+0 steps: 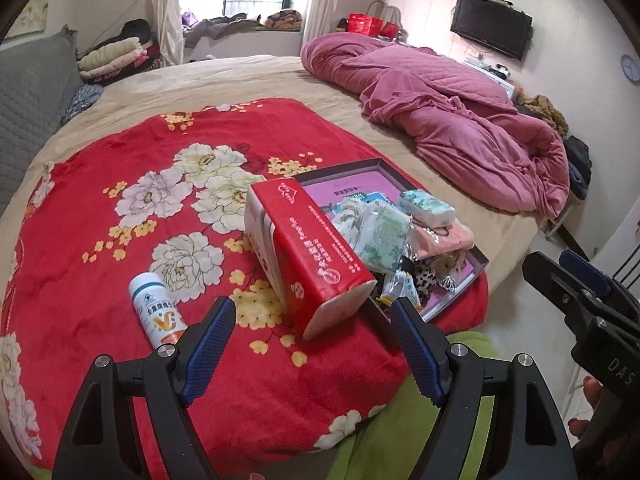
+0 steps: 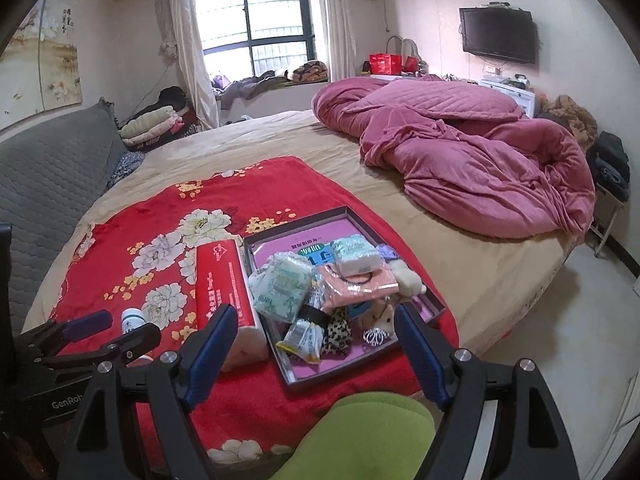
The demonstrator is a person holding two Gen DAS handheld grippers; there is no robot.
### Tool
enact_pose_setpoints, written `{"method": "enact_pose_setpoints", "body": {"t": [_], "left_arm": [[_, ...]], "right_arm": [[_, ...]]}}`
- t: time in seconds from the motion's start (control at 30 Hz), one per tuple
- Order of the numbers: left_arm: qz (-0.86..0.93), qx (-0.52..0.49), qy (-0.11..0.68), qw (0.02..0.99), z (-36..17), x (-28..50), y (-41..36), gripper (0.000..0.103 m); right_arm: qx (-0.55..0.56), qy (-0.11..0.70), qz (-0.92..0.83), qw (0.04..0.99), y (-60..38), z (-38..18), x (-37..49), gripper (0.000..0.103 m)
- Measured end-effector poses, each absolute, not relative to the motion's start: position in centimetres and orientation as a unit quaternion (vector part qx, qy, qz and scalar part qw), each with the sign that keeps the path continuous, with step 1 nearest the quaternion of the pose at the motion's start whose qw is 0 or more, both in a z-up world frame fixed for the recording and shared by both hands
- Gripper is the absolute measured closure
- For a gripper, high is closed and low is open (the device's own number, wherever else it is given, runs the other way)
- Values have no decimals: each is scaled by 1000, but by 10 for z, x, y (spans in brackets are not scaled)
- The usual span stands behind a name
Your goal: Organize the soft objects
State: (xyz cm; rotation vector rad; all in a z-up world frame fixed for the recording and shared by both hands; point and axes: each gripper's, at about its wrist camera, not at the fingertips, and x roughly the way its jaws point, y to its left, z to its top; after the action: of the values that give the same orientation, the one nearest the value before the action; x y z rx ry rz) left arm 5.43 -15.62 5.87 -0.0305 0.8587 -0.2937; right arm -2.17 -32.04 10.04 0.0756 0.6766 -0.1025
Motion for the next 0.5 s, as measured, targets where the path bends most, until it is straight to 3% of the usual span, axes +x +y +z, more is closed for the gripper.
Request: {"method": "enact_pose_setpoints", "body": {"t": [0.5], "left_arm": [[-140, 1, 429, 892, 38, 40, -165, 22]], "right_arm": [[53, 353, -78, 931, -325, 69, -42, 23]]}}
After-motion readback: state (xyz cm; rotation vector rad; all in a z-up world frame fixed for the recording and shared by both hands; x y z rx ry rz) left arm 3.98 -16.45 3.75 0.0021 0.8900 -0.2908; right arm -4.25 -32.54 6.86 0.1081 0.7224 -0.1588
